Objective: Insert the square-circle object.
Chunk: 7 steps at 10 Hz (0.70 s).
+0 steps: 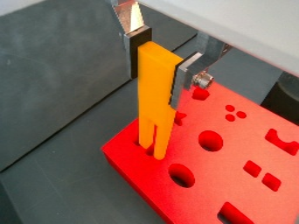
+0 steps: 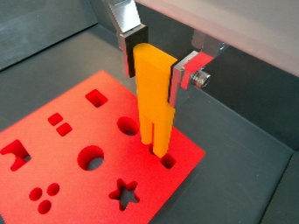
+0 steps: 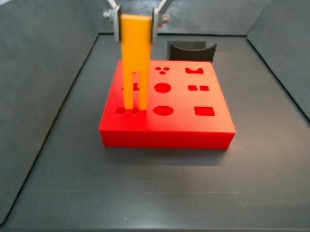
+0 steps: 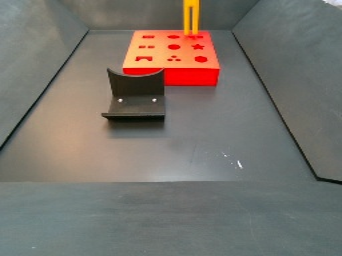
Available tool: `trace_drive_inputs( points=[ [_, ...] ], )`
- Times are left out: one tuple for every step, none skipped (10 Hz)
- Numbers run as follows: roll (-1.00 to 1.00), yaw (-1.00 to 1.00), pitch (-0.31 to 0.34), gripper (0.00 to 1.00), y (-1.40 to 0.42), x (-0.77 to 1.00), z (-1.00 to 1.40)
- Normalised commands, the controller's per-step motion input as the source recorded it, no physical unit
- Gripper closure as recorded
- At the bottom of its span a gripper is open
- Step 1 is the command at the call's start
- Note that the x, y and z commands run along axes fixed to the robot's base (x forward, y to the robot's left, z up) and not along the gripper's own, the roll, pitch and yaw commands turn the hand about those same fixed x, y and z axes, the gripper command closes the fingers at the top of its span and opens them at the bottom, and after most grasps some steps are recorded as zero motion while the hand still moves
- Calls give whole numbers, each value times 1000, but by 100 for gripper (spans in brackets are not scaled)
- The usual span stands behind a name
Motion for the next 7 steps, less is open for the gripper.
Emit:
trace_drive_inputs(
  points=[
    [-116, 0, -137, 100, 86, -217, -20],
    [-36, 11, -100, 100, 0, -163, 0],
    [-16, 29, -104, 100, 0, -197, 66],
    [-7, 117, -103, 100, -11, -74, 0],
    [-67, 149, -120, 100, 0, -43, -114],
    [-74, 83, -87, 100, 0, -20, -123],
    [-87, 134, -90, 100, -46, -3, -43]
  ],
)
